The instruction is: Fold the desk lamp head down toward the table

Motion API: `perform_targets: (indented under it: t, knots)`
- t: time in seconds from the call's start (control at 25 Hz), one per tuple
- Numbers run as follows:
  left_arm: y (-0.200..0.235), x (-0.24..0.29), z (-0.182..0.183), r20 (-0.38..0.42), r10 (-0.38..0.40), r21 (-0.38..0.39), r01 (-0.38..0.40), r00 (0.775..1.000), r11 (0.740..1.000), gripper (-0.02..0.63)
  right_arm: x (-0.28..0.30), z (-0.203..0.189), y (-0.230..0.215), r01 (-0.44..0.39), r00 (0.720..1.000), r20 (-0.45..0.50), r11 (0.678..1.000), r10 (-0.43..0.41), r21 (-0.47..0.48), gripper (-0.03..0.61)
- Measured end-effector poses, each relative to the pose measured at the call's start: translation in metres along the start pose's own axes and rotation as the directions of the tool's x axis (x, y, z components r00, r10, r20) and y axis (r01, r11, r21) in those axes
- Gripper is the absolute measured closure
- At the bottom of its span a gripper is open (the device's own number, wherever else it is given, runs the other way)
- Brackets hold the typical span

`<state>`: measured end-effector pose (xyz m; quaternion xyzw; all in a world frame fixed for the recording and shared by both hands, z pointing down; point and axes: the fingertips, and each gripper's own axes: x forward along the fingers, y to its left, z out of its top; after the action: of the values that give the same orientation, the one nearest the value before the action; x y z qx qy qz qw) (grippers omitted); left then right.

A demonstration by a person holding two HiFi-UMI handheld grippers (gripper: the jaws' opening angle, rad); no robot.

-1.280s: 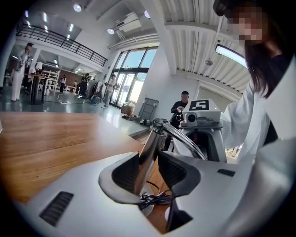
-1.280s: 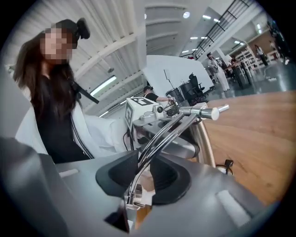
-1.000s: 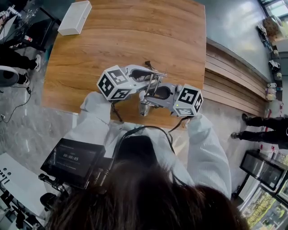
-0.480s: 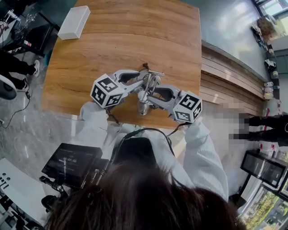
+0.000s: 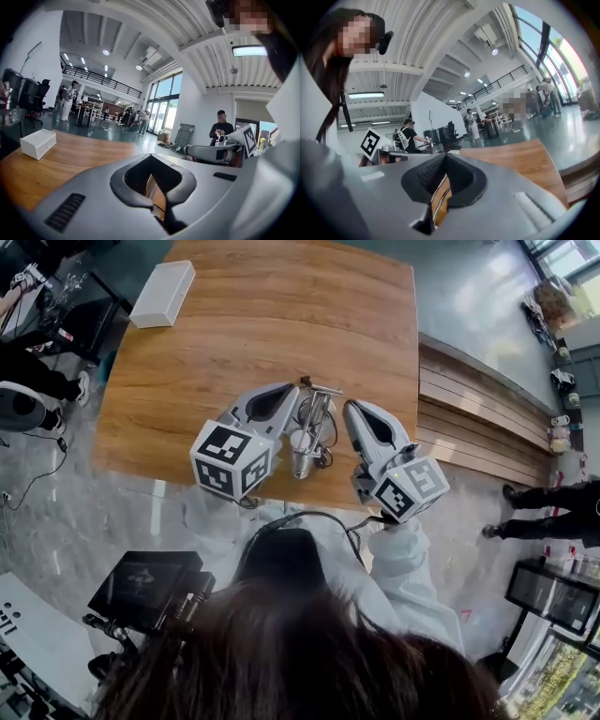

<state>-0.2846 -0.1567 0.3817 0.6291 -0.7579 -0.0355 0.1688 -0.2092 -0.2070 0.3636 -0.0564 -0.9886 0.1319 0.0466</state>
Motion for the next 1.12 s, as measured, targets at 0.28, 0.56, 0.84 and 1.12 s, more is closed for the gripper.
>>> perform_targets:
  t: [0.28,0.56,0.84,1.12]
  knots:
    - [-0.035,-0.009,0.033,0.076,0.113,0.15,-0.123,0.991,0.981,0.611,-0.005,0.033,0.016,0.167,0.986,0.035,0.97,-0.163,-0.179,0.577]
    - [-0.043,-0.011,0.034,0.068,0.102,0.171,-0.112,0.993,0.979,0.611,-0.003,0.033,0.022,0.17,0.985,0.043,0.972,-0.165,-0.165,0.578]
    - [-0.047,-0.01,0.033,0.073,0.097,0.166,-0.108,0.993,0.98,0.611,-0.008,0.031,0.018,0.172,0.985,0.035,0.971,-0.168,-0.165,0.578]
    - [-0.043,-0.013,0.032,0.076,0.104,0.175,-0.116,0.992,0.978,0.611,-0.008,0.027,0.018,0.17,0.986,0.03,0.971,-0.167,-0.167,0.578]
